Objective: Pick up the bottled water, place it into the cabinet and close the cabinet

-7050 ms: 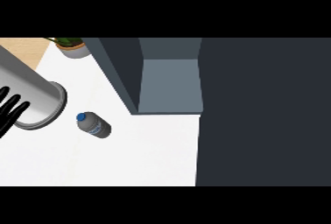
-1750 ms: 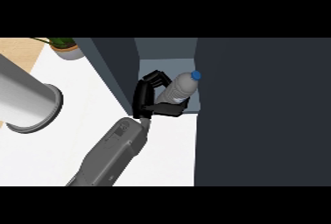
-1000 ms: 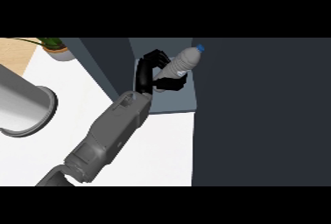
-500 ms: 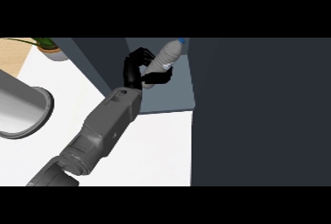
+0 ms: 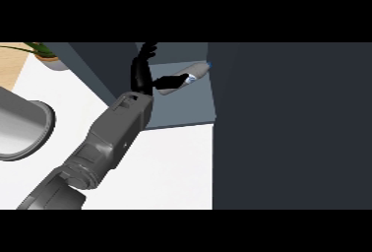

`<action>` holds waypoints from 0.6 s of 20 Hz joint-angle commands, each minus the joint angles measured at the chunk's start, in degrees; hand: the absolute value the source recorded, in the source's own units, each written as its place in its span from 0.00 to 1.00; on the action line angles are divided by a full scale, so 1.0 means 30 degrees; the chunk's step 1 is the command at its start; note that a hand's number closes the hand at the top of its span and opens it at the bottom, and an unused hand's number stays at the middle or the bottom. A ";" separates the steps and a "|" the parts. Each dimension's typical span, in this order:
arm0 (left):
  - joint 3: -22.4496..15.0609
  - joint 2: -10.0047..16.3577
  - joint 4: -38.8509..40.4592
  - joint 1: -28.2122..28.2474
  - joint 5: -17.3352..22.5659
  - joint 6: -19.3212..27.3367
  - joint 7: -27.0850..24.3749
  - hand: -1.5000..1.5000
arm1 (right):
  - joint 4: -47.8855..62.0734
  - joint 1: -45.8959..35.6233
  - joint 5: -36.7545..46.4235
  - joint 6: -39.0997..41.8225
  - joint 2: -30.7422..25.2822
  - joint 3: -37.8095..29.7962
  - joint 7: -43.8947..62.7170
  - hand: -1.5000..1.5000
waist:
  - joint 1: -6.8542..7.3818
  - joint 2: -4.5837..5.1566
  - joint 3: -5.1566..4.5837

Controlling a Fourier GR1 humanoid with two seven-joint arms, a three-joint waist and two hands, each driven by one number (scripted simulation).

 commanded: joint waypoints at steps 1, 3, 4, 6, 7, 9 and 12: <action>-0.0147 0.0411 0.0876 -0.1088 -0.0395 0.0484 0.0397 0.00 | -0.0955 0.0378 -0.1289 0.0377 -0.0273 -0.0158 0.0261 0.00 | -0.0275 0.0058 0.0007; 0.0268 0.0230 0.0510 -0.0979 -0.0036 -0.0433 0.0076 0.00 | -0.1053 0.0391 -0.1296 0.0252 -0.0195 -0.0005 0.0542 0.00 | -0.0121 0.0070 -0.0012; 0.0462 -0.0290 0.0410 -0.0670 0.0127 -0.0444 -0.0246 0.00 | -0.0873 0.0256 -0.1408 0.0471 -0.0424 -0.0313 0.0356 0.00 | -0.0081 0.0053 -0.0009; 0.0183 -0.0212 0.0240 -0.1026 -0.0195 -0.1778 -0.0310 0.00 | -0.0559 0.0374 -0.0779 0.0518 -0.0173 0.0045 0.0113 0.00 | -0.0079 -0.0012 -0.0005; 0.0486 0.0144 -0.0325 -0.1416 0.0054 -0.2155 -0.0725 0.00 | -0.0820 0.0597 -0.1163 0.0535 -0.0257 -0.0053 0.0305 0.00 | 0.0066 -0.0072 -0.0010; 0.1117 0.0424 -0.0979 -0.1460 0.0631 -0.3761 -0.1178 0.00 | -0.1058 0.0449 -0.1091 0.0242 -0.0085 0.0364 0.0771 0.00 | 0.0217 -0.0023 -0.0030; 0.1749 0.0234 -0.1468 -0.1108 0.1114 -0.5032 -0.2158 0.00 | -0.0997 0.0949 -0.1273 0.0721 -0.0216 -0.0131 0.0042 0.00 | 0.0369 -0.0244 -0.0006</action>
